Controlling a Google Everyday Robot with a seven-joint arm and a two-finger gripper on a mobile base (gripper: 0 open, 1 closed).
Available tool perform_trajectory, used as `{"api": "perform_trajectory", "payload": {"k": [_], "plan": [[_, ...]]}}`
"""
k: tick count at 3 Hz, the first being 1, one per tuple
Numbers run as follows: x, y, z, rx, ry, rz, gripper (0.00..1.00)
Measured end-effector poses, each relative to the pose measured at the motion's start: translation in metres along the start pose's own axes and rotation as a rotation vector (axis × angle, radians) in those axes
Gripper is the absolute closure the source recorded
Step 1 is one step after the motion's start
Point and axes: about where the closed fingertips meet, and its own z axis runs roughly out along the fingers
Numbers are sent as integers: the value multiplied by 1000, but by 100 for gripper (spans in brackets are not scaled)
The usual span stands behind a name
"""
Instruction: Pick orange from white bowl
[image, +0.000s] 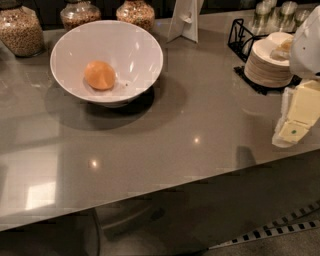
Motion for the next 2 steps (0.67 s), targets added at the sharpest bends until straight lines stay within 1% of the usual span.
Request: {"api": "perform_trajectory", "payload": {"k": [1,2], "plan": [[0,0,0,0,0,0,0],[-27,-7,2,11,-109,0,0]]}}
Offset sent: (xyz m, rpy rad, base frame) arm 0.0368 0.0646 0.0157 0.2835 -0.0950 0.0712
